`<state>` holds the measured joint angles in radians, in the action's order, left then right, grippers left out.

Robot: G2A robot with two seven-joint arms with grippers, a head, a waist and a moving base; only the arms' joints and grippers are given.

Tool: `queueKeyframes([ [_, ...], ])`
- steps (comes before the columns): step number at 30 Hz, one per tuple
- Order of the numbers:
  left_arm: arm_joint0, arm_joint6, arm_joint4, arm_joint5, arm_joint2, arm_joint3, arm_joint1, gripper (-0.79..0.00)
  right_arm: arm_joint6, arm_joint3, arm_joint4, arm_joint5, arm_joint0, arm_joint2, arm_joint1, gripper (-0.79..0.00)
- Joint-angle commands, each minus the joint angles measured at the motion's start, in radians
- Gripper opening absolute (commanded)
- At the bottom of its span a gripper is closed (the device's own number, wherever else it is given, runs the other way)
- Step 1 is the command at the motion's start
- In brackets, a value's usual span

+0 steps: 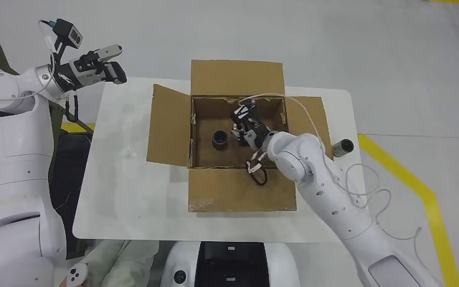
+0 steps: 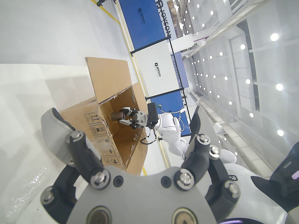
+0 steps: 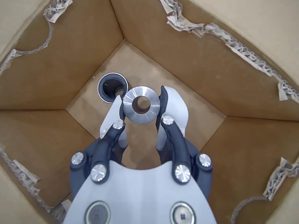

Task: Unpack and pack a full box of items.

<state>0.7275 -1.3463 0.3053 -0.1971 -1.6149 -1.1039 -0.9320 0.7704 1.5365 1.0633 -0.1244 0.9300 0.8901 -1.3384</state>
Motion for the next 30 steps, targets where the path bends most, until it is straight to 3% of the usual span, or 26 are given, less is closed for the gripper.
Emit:
queueKeyframes([
  [1, 0.0, 0.0, 0.0, 0.0, 0.0, 0.0, 0.0, 0.0, 0.03, -0.015, -0.007, 0.0, -0.017, -0.006, -0.004, -0.785],
  [22, 0.0, 0.0, 0.0, 0.0, 0.0, 0.0, 0.0, 0.0, 0.092, -0.334, -0.117, -0.004, -0.212, -0.132, -0.084, -0.785],
  [24, 0.0, 0.0, 0.0, 0.0, 0.0, 0.0, 0.0, 0.0, 0.091, -0.353, -0.118, -0.004, -0.219, -0.138, -0.088, -0.751],
  [27, 0.0, 0.0, 0.0, 0.0, 0.0, 0.0, 0.0, 0.0, 0.094, -0.374, -0.117, -0.005, -0.228, -0.144, -0.094, -0.606],
  [30, 0.0, 0.0, 0.0, 0.0, 0.0, 0.0, 0.0, 0.0, 0.098, -0.384, -0.111, -0.009, -0.233, -0.15, -0.099, -0.511],
])
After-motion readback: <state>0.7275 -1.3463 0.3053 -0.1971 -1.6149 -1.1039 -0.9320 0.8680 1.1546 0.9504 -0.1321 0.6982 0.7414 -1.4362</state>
